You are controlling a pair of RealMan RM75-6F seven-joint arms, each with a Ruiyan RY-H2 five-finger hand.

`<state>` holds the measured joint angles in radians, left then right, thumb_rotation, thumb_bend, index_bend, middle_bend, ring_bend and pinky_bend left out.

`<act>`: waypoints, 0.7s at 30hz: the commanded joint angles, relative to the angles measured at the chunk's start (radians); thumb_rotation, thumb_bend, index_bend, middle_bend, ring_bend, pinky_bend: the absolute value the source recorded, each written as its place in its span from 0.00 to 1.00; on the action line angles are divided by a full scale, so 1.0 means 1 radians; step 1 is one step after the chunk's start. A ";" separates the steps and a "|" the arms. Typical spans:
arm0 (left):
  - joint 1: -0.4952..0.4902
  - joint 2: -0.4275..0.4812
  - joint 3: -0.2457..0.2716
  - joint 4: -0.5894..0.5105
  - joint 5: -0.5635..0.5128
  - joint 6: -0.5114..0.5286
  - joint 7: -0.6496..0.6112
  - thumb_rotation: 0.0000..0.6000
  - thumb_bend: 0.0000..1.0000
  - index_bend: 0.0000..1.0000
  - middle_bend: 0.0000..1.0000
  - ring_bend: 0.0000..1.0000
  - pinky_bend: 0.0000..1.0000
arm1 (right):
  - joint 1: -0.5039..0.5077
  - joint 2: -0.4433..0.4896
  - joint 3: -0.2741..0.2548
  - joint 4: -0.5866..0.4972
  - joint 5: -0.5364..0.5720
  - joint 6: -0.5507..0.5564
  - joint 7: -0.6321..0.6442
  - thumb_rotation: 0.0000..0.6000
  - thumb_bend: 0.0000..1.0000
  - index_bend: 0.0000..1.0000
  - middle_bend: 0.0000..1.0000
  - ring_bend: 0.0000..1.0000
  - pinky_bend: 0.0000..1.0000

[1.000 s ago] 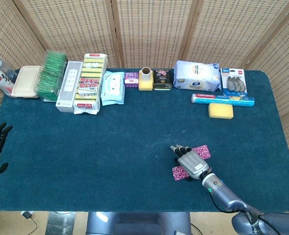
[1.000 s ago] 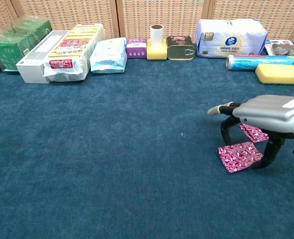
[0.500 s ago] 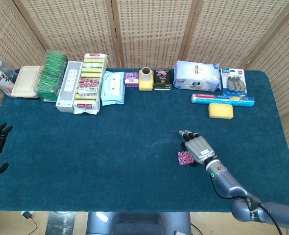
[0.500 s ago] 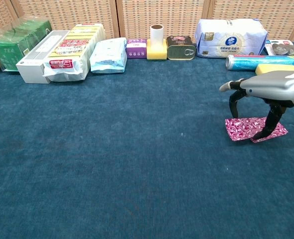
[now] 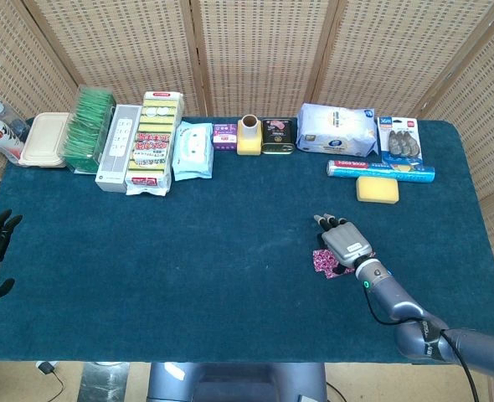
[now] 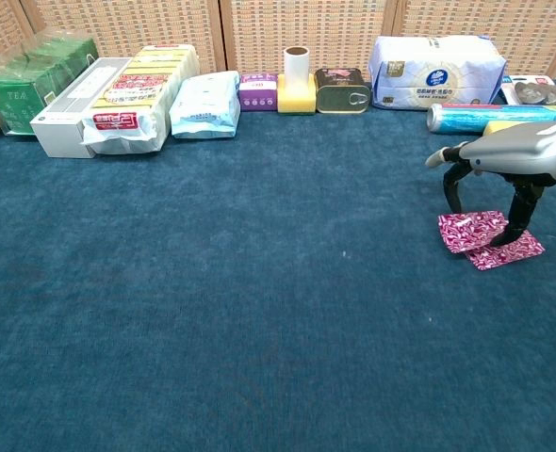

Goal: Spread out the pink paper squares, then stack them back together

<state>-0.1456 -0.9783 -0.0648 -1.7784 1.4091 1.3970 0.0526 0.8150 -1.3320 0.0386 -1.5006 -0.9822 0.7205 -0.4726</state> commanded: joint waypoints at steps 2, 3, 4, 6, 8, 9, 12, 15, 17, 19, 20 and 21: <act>0.001 -0.002 0.001 -0.002 0.001 0.002 0.005 1.00 0.08 0.00 0.00 0.00 0.08 | 0.006 0.007 -0.009 -0.008 0.000 -0.006 -0.005 1.00 0.23 0.44 0.04 0.06 0.20; 0.001 -0.003 0.001 -0.002 0.001 0.004 0.006 1.00 0.08 0.00 0.00 0.00 0.08 | 0.008 0.010 -0.014 -0.010 -0.002 -0.008 -0.010 1.00 0.23 0.44 0.04 0.06 0.21; 0.002 -0.003 0.001 -0.002 0.000 0.004 0.007 1.00 0.09 0.00 0.00 0.00 0.08 | 0.011 0.013 -0.018 -0.009 -0.004 -0.010 -0.017 1.00 0.23 0.44 0.04 0.06 0.22; 0.000 -0.003 0.002 -0.002 -0.001 -0.001 0.008 1.00 0.09 0.00 0.00 0.00 0.08 | 0.016 0.015 -0.024 -0.006 0.002 -0.012 -0.026 1.00 0.23 0.44 0.04 0.06 0.22; -0.001 -0.003 0.003 -0.002 -0.001 -0.004 0.010 1.00 0.09 0.00 0.00 0.00 0.08 | 0.019 0.018 -0.028 -0.003 0.009 -0.013 -0.030 1.00 0.23 0.44 0.05 0.06 0.22; -0.001 -0.003 0.002 -0.002 -0.001 -0.003 0.010 1.00 0.09 0.00 0.00 0.00 0.08 | 0.020 0.020 -0.032 0.000 0.015 -0.013 -0.034 1.00 0.23 0.44 0.05 0.06 0.22; 0.000 -0.003 0.001 -0.002 -0.001 0.000 0.008 1.00 0.09 0.00 0.00 0.00 0.08 | 0.023 0.026 -0.040 0.002 0.024 -0.014 -0.043 1.00 0.23 0.44 0.04 0.06 0.22; 0.000 -0.003 0.001 -0.002 -0.003 -0.001 0.008 1.00 0.09 0.00 0.00 0.00 0.08 | 0.026 0.035 -0.046 -0.002 0.033 -0.012 -0.047 1.00 0.23 0.43 0.04 0.06 0.22; 0.000 -0.003 0.001 -0.002 -0.002 -0.001 0.008 1.00 0.09 0.00 0.00 0.00 0.08 | 0.027 0.040 -0.050 -0.005 0.034 -0.012 -0.049 1.00 0.23 0.43 0.04 0.06 0.22; 0.000 -0.003 0.002 -0.003 -0.001 0.000 0.009 1.00 0.09 0.00 0.00 0.00 0.08 | 0.029 0.043 -0.053 -0.007 0.035 -0.012 -0.051 1.00 0.23 0.42 0.04 0.06 0.22; 0.000 -0.003 0.002 -0.003 0.000 0.000 0.009 1.00 0.09 0.00 0.00 0.00 0.08 | 0.029 0.044 -0.054 -0.007 0.036 -0.012 -0.051 1.00 0.23 0.41 0.04 0.06 0.22; 0.001 -0.003 0.003 -0.003 0.000 0.001 0.009 1.00 0.09 0.00 0.00 0.00 0.08 | 0.030 0.046 -0.056 -0.007 0.038 -0.012 -0.052 1.00 0.23 0.40 0.04 0.06 0.22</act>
<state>-0.1449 -0.9817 -0.0622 -1.7816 1.4093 1.3978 0.0617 0.8447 -1.2873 -0.0167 -1.5079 -0.9453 0.7083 -0.5244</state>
